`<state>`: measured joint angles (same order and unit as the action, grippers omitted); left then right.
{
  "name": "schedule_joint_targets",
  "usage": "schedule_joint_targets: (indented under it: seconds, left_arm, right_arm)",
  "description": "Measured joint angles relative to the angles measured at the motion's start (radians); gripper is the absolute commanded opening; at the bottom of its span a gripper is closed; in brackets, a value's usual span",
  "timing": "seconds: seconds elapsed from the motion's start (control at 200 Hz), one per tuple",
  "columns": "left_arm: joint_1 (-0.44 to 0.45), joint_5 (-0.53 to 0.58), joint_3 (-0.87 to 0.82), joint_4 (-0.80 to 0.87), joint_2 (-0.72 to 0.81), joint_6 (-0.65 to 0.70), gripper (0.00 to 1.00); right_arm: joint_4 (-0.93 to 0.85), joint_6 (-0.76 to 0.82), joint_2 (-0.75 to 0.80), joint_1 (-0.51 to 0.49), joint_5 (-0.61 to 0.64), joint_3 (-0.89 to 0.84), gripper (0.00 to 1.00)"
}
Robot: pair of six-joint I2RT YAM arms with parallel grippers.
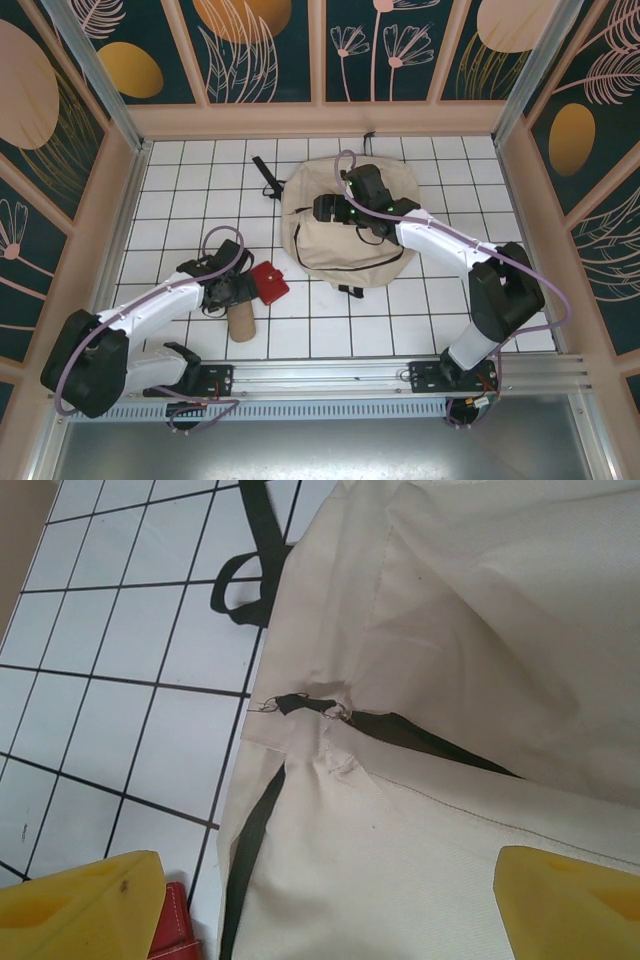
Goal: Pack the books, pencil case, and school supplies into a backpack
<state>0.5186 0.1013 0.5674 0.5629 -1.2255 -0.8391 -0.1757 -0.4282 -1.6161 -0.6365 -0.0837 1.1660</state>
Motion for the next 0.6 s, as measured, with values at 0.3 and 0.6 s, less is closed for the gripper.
schedule_joint_targets:
  seconds: [0.3,0.6]
  left_arm:
    - [0.0,-0.008,-0.01,-0.047,-0.014,-0.002,0.48]
    - [0.0,0.054,0.073,-0.029,0.02,0.021,0.45]
  right_arm:
    - [0.002,-0.008,0.0,0.0,-0.021,0.0,0.84]
    - [0.032,-0.027,0.0,0.0,-0.1,-0.002,0.83]
